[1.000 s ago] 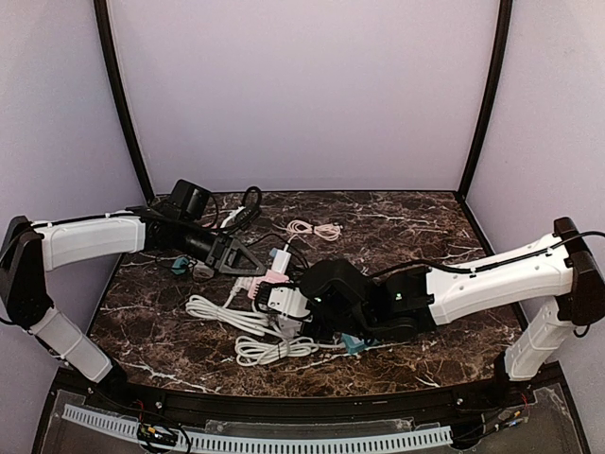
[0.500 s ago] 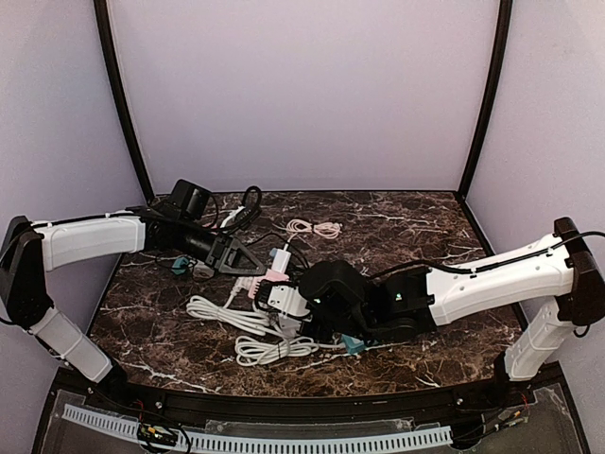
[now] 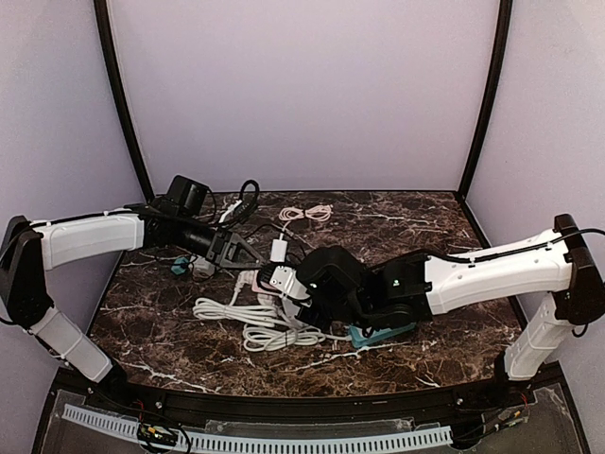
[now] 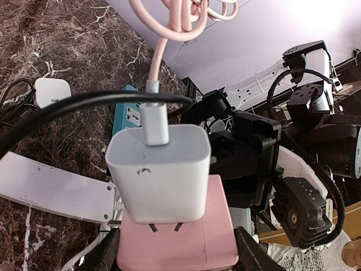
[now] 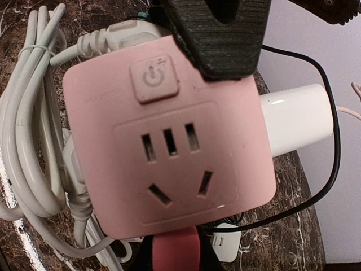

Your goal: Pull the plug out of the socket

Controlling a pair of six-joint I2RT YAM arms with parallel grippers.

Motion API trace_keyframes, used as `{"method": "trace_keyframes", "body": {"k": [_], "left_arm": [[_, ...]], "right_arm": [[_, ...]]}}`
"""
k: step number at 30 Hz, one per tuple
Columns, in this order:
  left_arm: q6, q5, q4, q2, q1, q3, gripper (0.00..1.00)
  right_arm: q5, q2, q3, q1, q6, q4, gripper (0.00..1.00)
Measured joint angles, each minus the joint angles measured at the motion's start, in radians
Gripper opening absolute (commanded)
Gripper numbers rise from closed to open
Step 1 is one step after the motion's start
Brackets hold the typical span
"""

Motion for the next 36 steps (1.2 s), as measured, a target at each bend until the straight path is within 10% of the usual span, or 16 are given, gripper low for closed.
{"method": "trace_keyframes", "body": {"k": [36], "left_arm": [[-0.009, 0.034, -0.025, 0.0, 0.021, 0.0, 0.08]], "right_arm": [[-0.013, 0.001, -0.008, 0.036, -0.101, 0.034, 0.0]]}}
